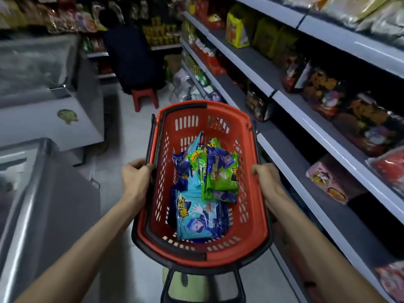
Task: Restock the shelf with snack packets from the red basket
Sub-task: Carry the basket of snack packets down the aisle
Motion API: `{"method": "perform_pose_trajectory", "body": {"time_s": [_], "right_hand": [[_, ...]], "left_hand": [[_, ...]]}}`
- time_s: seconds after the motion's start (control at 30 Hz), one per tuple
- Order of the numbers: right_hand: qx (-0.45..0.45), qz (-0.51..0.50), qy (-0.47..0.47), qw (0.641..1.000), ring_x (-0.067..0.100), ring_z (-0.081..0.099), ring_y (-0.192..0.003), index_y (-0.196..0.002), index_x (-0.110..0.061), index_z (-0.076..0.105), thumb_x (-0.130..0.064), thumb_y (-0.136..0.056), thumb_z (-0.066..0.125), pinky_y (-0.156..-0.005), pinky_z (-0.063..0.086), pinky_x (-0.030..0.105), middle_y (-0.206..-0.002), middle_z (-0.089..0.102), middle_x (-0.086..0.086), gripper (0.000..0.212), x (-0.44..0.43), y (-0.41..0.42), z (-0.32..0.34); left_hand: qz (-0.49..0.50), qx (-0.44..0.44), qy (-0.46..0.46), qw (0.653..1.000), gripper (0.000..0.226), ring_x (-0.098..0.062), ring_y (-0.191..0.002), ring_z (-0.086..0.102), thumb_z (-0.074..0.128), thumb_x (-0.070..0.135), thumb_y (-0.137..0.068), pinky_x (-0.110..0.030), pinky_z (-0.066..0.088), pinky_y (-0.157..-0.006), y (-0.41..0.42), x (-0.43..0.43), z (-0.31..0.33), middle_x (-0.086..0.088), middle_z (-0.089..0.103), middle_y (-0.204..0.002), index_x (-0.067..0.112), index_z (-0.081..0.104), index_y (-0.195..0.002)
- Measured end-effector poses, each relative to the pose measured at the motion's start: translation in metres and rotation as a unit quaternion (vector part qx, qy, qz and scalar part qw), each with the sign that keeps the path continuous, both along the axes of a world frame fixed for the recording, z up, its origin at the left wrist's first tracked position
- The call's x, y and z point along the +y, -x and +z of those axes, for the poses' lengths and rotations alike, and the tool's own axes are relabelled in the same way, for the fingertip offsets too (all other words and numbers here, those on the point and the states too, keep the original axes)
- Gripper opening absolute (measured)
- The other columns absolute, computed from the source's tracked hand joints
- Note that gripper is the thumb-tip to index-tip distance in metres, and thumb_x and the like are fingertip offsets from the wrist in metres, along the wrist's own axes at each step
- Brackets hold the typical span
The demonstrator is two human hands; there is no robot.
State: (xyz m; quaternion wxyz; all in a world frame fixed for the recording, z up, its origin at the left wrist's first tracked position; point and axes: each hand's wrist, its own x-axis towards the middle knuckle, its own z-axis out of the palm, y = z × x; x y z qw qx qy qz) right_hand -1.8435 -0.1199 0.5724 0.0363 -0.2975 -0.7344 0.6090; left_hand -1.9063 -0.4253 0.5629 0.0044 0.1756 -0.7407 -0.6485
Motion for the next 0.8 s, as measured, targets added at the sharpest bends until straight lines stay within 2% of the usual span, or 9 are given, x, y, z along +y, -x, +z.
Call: {"method": "perform_pose_trajectory", "body": {"time_s": [0.07, 0.2, 0.27, 0.33, 0.43, 0.53, 0.63, 0.73, 0.8], "right_hand": [[0.002, -0.001, 0.0, 1.0, 0.021, 0.034, -0.059, -0.075, -0.016, 0.041, -0.016, -0.062, 0.055, -0.056, 0.027, 0.038, -0.07, 0.037, 0.008, 0.019, -0.009, 0.03, 0.0], [-0.007, -0.032, 0.01, 0.999, 0.022, 0.043, -0.063, -0.08, -0.015, 0.046, -0.017, -0.062, 0.056, -0.058, 0.034, 0.038, -0.072, 0.045, 0.008, 0.021, -0.036, 0.085, -0.01], [-0.014, -0.057, 0.022, 0.998, 0.023, 0.05, -0.065, -0.082, -0.012, 0.05, -0.021, -0.06, 0.057, -0.058, 0.038, 0.035, -0.071, 0.05, 0.007, 0.025, -0.052, 0.108, -0.018], [-0.028, -0.089, 0.031, 0.995, 0.024, 0.056, -0.068, -0.087, -0.011, 0.054, -0.024, -0.061, 0.058, -0.061, 0.043, 0.035, -0.074, 0.057, 0.005, 0.03, -0.069, 0.129, -0.026], [-0.048, -0.103, 0.033, 0.993, 0.027, 0.062, -0.068, -0.095, -0.007, 0.059, -0.024, -0.061, 0.058, -0.063, 0.05, 0.04, -0.077, 0.063, 0.01, 0.038, -0.087, 0.161, -0.037], [-0.077, -0.106, 0.039, 0.991, 0.032, 0.071, -0.073, -0.103, -0.007, 0.063, -0.02, -0.063, 0.057, -0.069, 0.058, 0.045, -0.082, 0.072, 0.013, 0.043, -0.093, 0.193, -0.052], [-0.107, -0.102, 0.042, 0.988, 0.033, 0.075, -0.082, -0.113, -0.011, 0.062, -0.011, -0.071, 0.066, -0.077, 0.063, 0.047, -0.093, 0.076, 0.014, 0.042, -0.087, 0.231, -0.077], [-0.093, -0.102, 0.057, 0.989, 0.034, 0.076, -0.085, -0.11, -0.014, 0.063, -0.008, -0.079, 0.076, -0.085, 0.061, 0.054, -0.095, 0.078, 0.012, 0.034, -0.066, 0.28, -0.11], [-0.092, -0.094, 0.057, 0.99, 0.033, 0.076, -0.086, -0.109, -0.014, 0.062, -0.002, -0.087, 0.073, -0.086, 0.061, 0.053, -0.097, 0.078, 0.012, 0.027, -0.057, 0.302, -0.123]], "left_hand": [[0.004, 0.008, -0.003, 1.0, 0.026, -0.014, -0.06, 0.072, 0.058, -0.001, -0.094, -0.023, 0.058, -0.052, 0.03, -0.008, 0.001, 0.001, 0.074, -0.068, 0.016, 0.072, -0.08], [-0.01, 0.006, -0.015, 1.0, 0.025, -0.02, -0.062, 0.068, 0.058, -0.001, -0.093, -0.023, 0.056, -0.05, 0.099, -0.032, -0.01, 0.0, 0.072, -0.065, 0.014, 0.071, -0.079], [-0.029, 0.002, -0.02, 0.999, 0.023, -0.019, -0.058, 0.069, 0.059, -0.001, -0.093, -0.022, 0.055, -0.048, 0.136, -0.047, -0.019, 0.002, 0.073, -0.06, 0.012, 0.073, -0.081], [-0.058, -0.006, -0.016, 0.998, 0.019, -0.014, -0.055, 0.07, 0.06, 0.0, -0.094, -0.023, 0.056, -0.048, 0.168, -0.059, -0.024, -0.001, 0.075, -0.065, 0.01, 0.075, -0.087], [-0.085, -0.016, -0.015, 0.996, 0.015, -0.018, -0.063, 0.075, 0.061, 0.003, -0.096, -0.028, 0.06, -0.054, 0.212, -0.073, -0.033, -0.014, 0.077, -0.081, 0.008, 0.074, -0.091], [-0.101, -0.026, -0.015, 0.994, 0.013, -0.036, -0.079, 0.077, 0.062, 0.006, -0.096, -0.045, 0.065, -0.07, 0.253, -0.079, -0.042, -0.016, 0.079, -0.087, 0.008, 0.075, -0.095], [-0.114, -0.035, -0.007, 0.993, 0.014, -0.04, -0.081, 0.077, 0.062, 0.007, -0.097, -0.057, 0.064, -0.077, 0.291, -0.078, -0.057, -0.016, 0.079, -0.087, 0.011, 0.076, -0.095], [-0.105, -0.046, -0.011, 0.993, 0.015, -0.042, -0.085, 0.076, 0.064, 0.008, -0.096, -0.06, 0.063, -0.081, 0.33, -0.062, -0.083, -0.015, 0.079, -0.088, 0.013, 0.078, -0.097], [-0.086, -0.051, -0.013, 0.995, 0.015, -0.041, -0.086, 0.077, 0.065, 0.007, -0.096, -0.059, 0.062, -0.083, 0.345, -0.054, -0.096, -0.013, 0.08, -0.088, 0.013, 0.079, -0.097]]}}
